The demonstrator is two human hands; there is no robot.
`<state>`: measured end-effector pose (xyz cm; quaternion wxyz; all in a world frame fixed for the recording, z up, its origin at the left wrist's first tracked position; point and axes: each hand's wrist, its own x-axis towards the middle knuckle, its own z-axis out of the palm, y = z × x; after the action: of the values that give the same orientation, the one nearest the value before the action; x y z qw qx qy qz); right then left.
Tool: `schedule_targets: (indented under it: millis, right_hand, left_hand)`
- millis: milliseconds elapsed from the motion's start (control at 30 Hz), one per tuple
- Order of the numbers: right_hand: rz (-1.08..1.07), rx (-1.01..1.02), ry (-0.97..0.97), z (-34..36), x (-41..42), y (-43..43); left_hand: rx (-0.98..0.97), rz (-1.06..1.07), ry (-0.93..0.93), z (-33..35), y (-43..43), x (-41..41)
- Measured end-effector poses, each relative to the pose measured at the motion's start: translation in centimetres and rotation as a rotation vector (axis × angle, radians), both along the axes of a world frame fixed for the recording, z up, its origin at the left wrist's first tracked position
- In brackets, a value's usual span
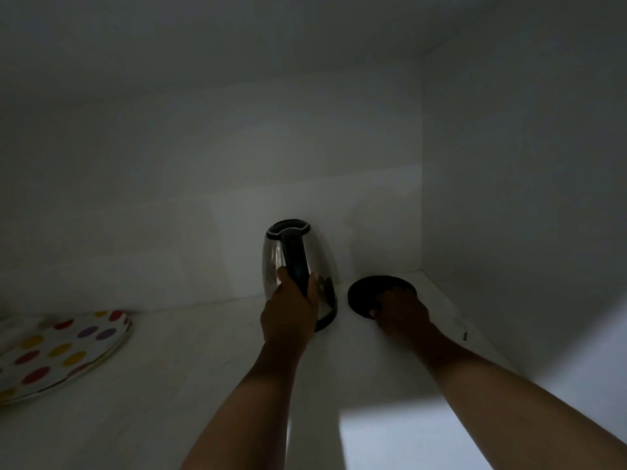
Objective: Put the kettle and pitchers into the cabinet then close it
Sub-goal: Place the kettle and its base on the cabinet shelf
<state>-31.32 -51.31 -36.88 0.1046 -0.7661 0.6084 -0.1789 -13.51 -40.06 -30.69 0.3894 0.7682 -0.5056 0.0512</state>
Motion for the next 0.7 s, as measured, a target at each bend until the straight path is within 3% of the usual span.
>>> schedule_targets:
  millis: [200, 400, 533, 700]
  right_hand:
    - [0.004, 0.013, -0.030, -0.4, 0.1, -0.8]
    - [0.035, 0.047, -0.004, -0.8, -0.6, -1.1]
    - [0.020, 0.091, -0.129, -1.1, -1.5, -1.2]
    - [0.015, -0.102, -0.380, -0.7, -3.4, 0.4]
  left_hand:
    - [0.055, -0.061, 0.073, 0.3, -1.8, 0.5]
    - [-0.030, -0.076, 0.038, 1.5, -2.7, -0.2]
    - [-0.170, -0.074, 0.023, 3.5, -3.2, -1.9]
    - [-0.214, -0.157, -0.020, 5.9, -4.4, -4.1]
